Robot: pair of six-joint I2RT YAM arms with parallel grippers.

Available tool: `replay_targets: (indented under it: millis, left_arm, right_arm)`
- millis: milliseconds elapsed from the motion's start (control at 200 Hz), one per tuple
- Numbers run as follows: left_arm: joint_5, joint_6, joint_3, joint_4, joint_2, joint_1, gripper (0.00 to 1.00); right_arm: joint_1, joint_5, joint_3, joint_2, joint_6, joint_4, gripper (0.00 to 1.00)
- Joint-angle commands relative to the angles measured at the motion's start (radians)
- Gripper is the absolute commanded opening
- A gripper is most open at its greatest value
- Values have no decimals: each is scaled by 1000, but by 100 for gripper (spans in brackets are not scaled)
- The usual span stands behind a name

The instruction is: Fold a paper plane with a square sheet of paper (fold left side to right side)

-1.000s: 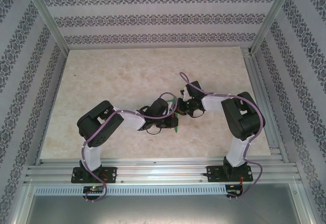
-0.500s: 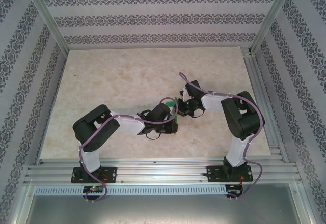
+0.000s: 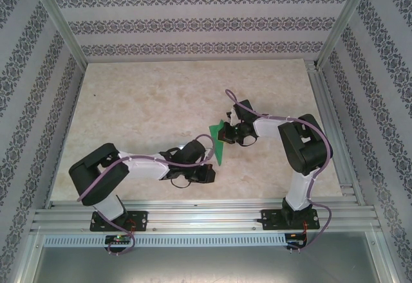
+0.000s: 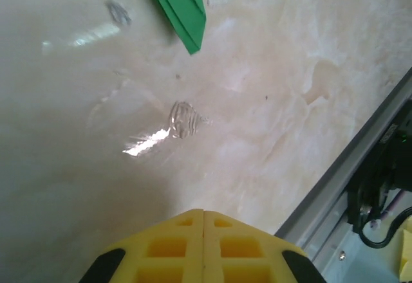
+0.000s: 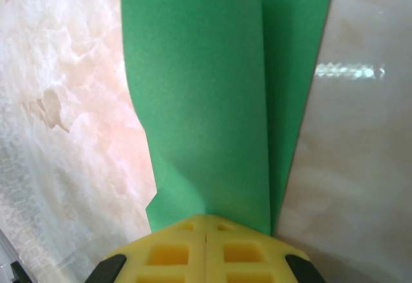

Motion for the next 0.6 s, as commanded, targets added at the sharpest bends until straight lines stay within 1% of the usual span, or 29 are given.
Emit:
replay_targets:
  millis: [0,100,155,220,325,395,490,600]
  left_arm:
    - [14,13,-2,-27,-106,114,5]
    - [52,31,30,-6,-112,216,4]
    - [78,34,70,0,-79,258,3]
    - [113,43,132,14,-18,283,2]
    - [130,53,242,9,88,288,1]
    - [156,24,285,61,162,288,0]
    - [170,-33,307,152,244,288,0]
    - [148,-85,319,219,301,287,0]
  right_arm:
    - [-2,127,-9,31,-11,-31,5]
    - [-1,122,-9,35,-11,-26,5]
    - [3,123,-8,37,-11,-26,5]
    - [4,122,-9,37,-12,-27,5]
    - [4,122,-14,33,-10,-24,5]
    - [5,121,-15,33,-9,-20,5]
    - [5,115,-16,34,-9,-19,5]
    - [7,115,-20,31,-9,-18,5]
